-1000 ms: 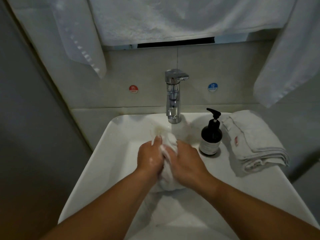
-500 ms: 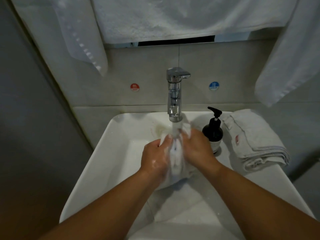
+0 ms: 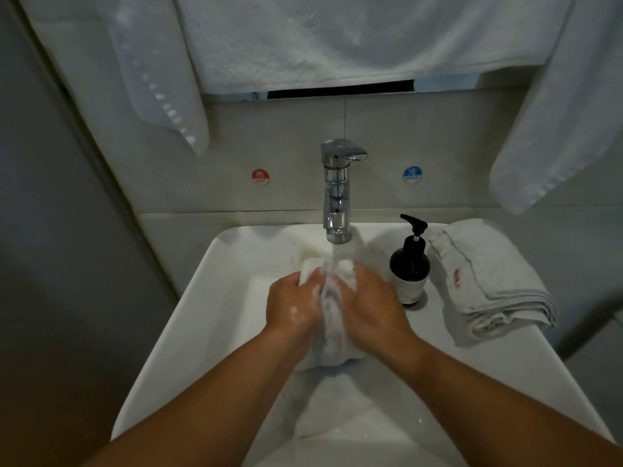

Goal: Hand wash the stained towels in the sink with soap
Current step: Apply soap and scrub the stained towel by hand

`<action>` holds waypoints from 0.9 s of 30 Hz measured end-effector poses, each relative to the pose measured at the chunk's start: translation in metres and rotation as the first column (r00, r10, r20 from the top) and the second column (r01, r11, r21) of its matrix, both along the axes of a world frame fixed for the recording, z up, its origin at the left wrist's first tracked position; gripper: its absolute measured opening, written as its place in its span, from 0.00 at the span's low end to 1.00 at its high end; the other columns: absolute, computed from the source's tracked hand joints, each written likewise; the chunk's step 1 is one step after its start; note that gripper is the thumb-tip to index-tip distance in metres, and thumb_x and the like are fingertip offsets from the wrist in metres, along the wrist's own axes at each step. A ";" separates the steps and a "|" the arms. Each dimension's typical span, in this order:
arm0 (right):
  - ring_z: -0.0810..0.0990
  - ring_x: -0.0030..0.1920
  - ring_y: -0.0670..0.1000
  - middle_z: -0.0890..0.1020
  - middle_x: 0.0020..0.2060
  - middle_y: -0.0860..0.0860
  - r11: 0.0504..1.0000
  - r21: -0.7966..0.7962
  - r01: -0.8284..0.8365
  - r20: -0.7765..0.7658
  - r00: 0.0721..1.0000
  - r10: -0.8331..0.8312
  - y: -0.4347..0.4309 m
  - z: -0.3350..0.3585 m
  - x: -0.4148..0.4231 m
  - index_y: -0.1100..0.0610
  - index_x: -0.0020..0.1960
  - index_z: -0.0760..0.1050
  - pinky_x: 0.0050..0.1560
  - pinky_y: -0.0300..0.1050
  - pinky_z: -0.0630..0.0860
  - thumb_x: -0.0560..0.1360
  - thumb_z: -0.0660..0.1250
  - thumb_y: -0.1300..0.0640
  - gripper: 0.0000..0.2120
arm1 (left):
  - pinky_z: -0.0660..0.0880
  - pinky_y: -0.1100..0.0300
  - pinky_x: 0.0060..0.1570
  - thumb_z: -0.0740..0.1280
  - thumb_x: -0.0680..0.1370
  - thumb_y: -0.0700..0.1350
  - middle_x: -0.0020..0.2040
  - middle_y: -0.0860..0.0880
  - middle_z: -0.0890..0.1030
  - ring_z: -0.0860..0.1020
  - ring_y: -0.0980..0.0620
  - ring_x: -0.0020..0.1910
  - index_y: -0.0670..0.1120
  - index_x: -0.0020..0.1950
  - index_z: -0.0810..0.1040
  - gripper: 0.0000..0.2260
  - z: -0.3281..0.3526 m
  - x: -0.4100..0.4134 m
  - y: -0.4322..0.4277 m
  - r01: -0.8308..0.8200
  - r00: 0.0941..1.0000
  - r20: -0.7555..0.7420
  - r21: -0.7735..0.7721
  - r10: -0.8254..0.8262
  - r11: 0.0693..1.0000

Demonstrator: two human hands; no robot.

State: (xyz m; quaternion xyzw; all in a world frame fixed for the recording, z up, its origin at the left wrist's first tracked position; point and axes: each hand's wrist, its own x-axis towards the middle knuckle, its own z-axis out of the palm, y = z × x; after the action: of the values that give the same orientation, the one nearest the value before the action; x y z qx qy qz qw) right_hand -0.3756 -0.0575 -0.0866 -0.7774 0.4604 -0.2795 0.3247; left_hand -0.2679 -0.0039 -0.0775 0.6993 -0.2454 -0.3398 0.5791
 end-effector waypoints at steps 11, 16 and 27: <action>0.82 0.48 0.55 0.83 0.47 0.51 1.000 0.007 -0.016 -0.064 0.998 0.016 0.009 0.003 -0.004 0.49 0.52 0.73 0.50 0.50 0.78 0.82 0.59 0.42 0.11 | 0.82 0.45 0.53 0.66 0.80 0.56 0.40 0.49 0.87 0.86 0.45 0.44 0.48 0.45 0.86 0.15 -0.005 -0.002 0.001 0.023 0.999 0.041 0.026 -0.024 0.999; 0.81 0.56 0.59 0.83 0.54 0.55 0.988 0.051 0.144 0.047 0.988 -0.146 -0.023 0.009 0.003 0.54 0.60 0.76 0.55 0.50 0.76 0.82 0.59 0.42 0.17 | 0.83 0.51 0.50 0.67 0.81 0.53 0.39 0.48 0.87 0.86 0.46 0.43 0.47 0.44 0.86 0.13 0.005 -0.002 0.003 0.057 0.998 -0.019 -0.024 -0.058 0.998; 0.82 0.53 0.57 0.83 0.50 0.52 0.992 0.017 0.123 -0.018 0.992 -0.122 -0.024 0.006 0.002 0.52 0.56 0.77 0.52 0.49 0.76 0.78 0.52 0.34 0.26 | 0.83 0.50 0.51 0.67 0.81 0.54 0.40 0.49 0.87 0.86 0.47 0.43 0.47 0.48 0.86 0.13 0.001 -0.003 0.004 0.097 0.995 -0.011 0.020 -0.097 0.995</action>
State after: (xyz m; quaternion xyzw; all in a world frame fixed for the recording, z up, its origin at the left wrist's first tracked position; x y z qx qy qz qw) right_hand -0.3732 -0.0815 -0.0803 -0.7472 0.5126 -0.2879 0.3100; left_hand -0.2707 -0.0003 -0.0761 0.6906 -0.2726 -0.3737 0.5560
